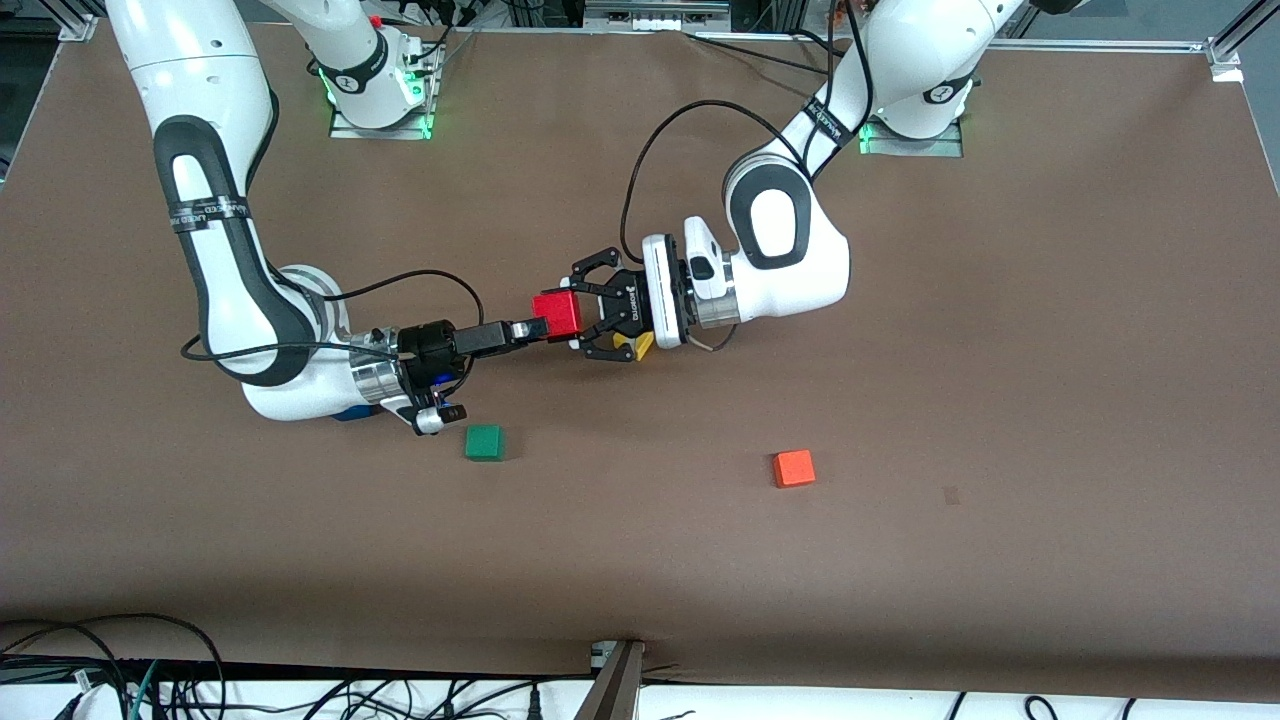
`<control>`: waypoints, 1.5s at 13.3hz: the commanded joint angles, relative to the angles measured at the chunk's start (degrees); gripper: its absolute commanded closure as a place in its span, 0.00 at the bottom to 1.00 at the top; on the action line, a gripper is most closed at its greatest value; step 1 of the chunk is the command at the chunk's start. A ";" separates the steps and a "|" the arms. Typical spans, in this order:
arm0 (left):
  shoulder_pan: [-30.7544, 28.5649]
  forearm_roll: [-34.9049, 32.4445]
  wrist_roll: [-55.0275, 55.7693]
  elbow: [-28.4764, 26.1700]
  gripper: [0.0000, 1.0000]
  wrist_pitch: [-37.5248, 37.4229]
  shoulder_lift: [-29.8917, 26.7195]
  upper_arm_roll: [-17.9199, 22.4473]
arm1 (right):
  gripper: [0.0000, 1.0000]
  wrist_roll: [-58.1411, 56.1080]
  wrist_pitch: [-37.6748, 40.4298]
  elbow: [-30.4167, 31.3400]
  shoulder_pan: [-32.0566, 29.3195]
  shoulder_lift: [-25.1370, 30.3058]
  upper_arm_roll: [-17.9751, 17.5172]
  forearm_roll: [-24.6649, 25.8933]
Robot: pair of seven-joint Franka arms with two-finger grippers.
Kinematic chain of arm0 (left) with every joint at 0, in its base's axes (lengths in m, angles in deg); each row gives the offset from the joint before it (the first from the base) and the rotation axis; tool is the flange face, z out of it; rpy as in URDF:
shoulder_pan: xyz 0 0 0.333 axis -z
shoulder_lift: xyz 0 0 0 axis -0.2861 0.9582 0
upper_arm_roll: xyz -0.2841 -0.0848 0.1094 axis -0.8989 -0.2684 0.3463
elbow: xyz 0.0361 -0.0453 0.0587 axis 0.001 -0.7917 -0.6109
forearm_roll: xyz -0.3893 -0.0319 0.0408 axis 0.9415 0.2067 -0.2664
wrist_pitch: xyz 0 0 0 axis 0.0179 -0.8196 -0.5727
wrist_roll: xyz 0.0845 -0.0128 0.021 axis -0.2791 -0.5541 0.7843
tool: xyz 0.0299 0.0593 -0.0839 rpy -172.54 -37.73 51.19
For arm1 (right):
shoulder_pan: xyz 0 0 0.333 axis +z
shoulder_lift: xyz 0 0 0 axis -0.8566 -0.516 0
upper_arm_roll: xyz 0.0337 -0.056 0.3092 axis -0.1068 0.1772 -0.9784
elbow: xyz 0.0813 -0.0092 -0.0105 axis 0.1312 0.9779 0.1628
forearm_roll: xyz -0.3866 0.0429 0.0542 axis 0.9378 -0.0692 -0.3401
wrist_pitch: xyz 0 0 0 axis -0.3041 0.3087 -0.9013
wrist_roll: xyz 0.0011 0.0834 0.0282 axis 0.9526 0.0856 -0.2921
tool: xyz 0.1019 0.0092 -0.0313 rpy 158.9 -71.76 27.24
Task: Pass red block to right arm, stack on blue
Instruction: 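Close the right gripper on the red cube held by the left gripper, then open the left gripper and move the red cube over the blue cube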
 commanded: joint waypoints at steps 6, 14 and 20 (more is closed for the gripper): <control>0.31 1.79 -1.13 0.70 0.00 0.29 0.28 0.10 | 0.96 -1.08 -0.53 2.07 0.03 2.17 -0.22 -1.48; -0.83 0.65 0.45 -0.27 0.00 0.29 -2.09 0.37 | 0.99 -0.82 -0.18 -4.25 -0.59 2.34 5.57 11.41; -4.34 -9.46 1.07 0.00 0.00 -1.98 -3.23 0.28 | 1.00 -1.26 -1.23 -11.64 -0.67 2.43 9.71 36.98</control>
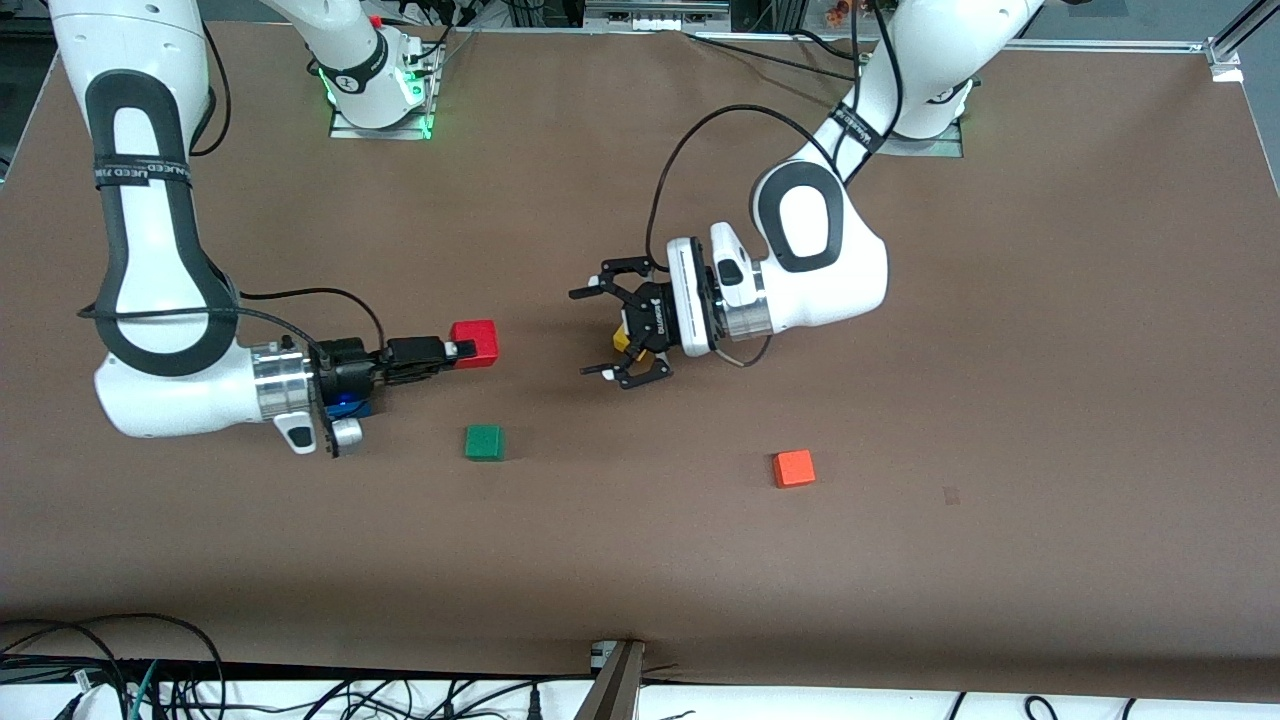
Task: Pass red block to right arm, stack on blue
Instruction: 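Open the left gripper and move the red cube over the blue cube, then lower the red cube onto the blue cube with the right gripper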
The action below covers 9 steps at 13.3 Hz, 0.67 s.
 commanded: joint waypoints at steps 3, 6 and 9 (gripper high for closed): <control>-1.21 -1.46 2.00 -0.66 0.00 -2.59 -0.75 0.02 | 1.00 -0.80 -3.34 -2.26 0.27 0.17 0.99 18.47; -3.58 -3.90 2.27 -0.40 0.00 -7.77 -0.49 0.37 | 1.00 -0.80 -7.21 -2.26 0.80 0.17 1.08 32.61; -8.15 -11.73 4.45 -0.31 0.00 -16.28 -0.49 0.29 | 1.00 -0.80 -10.29 -2.08 0.88 0.17 0.99 42.30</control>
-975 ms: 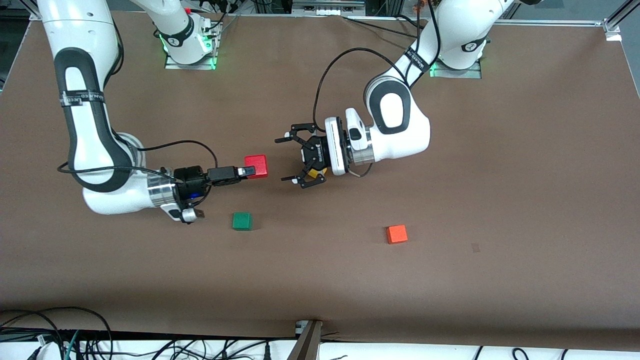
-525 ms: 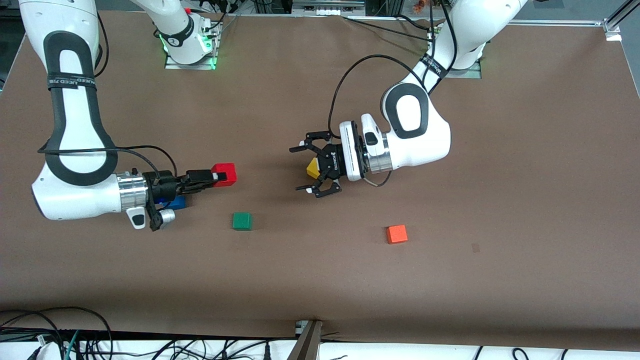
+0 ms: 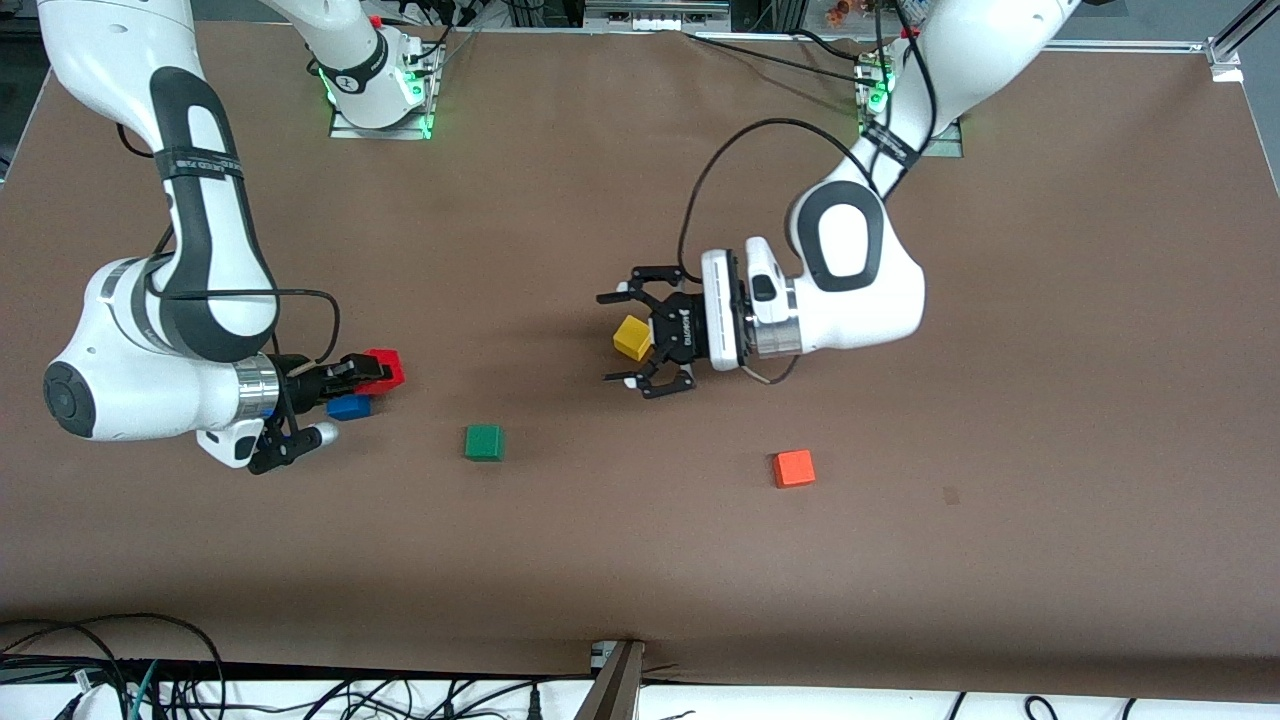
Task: Pass red block to right arm, stack on blue
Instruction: 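Lower the red cube onto the blue cube with the right gripper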
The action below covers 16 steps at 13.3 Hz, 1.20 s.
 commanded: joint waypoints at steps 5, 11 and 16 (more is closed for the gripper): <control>-7.36 -18.38 13.31 0.09 0.00 -16.26 -0.85 -0.14 | 1.00 -0.57 -8.98 4.66 0.45 1.78 0.39 13.55; -8.85 -38.35 29.56 0.36 0.00 -26.30 -1.82 -0.05 | 1.00 3.11 -22.52 17.67 0.63 6.52 0.48 17.42; -8.68 -52.06 47.65 4.39 0.00 -34.47 -1.73 -0.14 | 1.00 10.59 -26.39 21.98 1.95 8.29 0.39 19.37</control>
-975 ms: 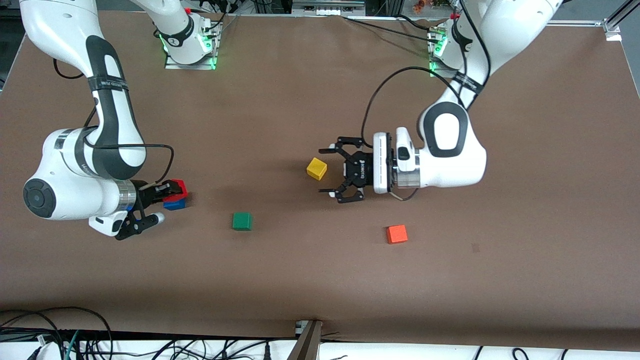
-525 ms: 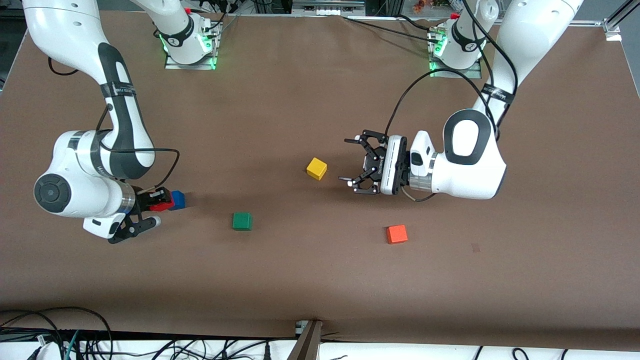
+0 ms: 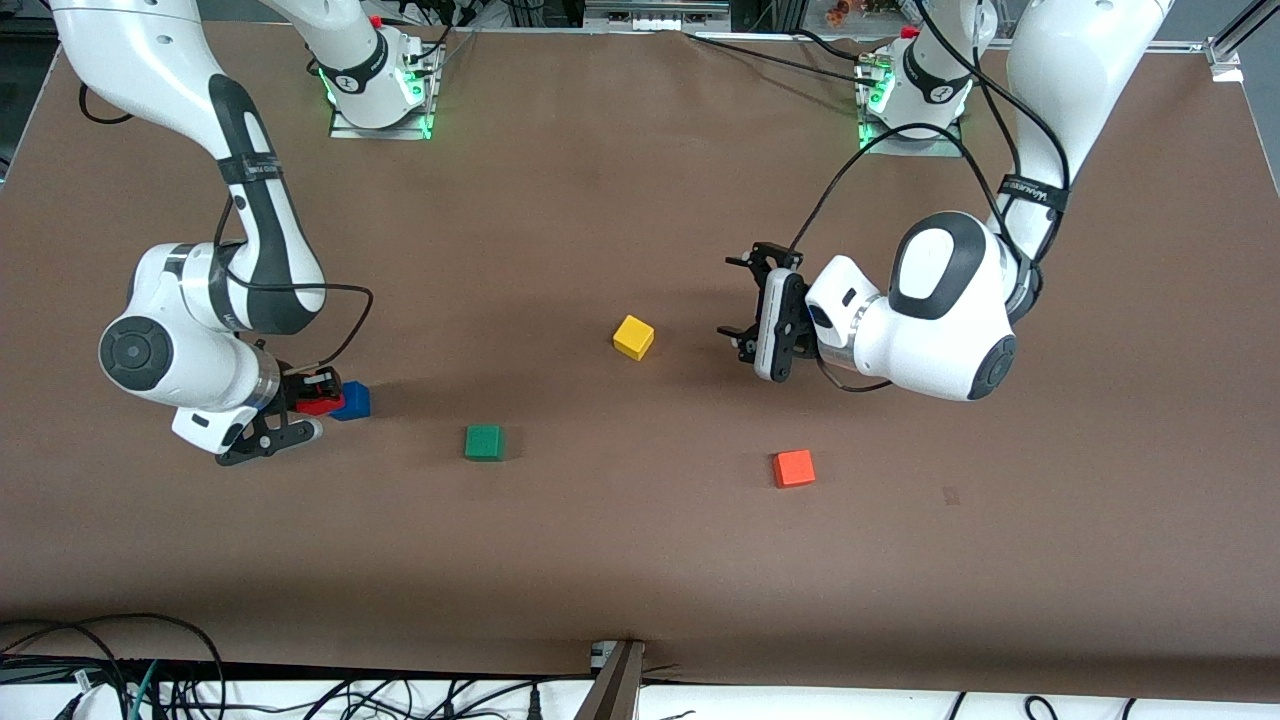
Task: Pass red block to right arm, stack on blue
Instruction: 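Lower the red cube onto the blue cube with the right gripper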
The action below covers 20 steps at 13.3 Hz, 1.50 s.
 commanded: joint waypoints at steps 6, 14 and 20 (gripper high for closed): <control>-2.54 -13.75 23.45 3.15 0.00 -7.58 -0.79 1.18 | 1.00 5.33 -9.53 10.13 1.11 3.90 0.11 1.34; -2.55 -39.04 38.22 5.42 0.00 -10.48 -8.44 2.85 | 0.47 5.77 -10.24 10.66 1.11 3.81 0.02 1.17; 0.07 -45.24 41.74 5.52 0.00 -10.06 -15.28 10.56 | 0.00 5.33 -2.36 2.68 0.50 3.90 0.19 0.99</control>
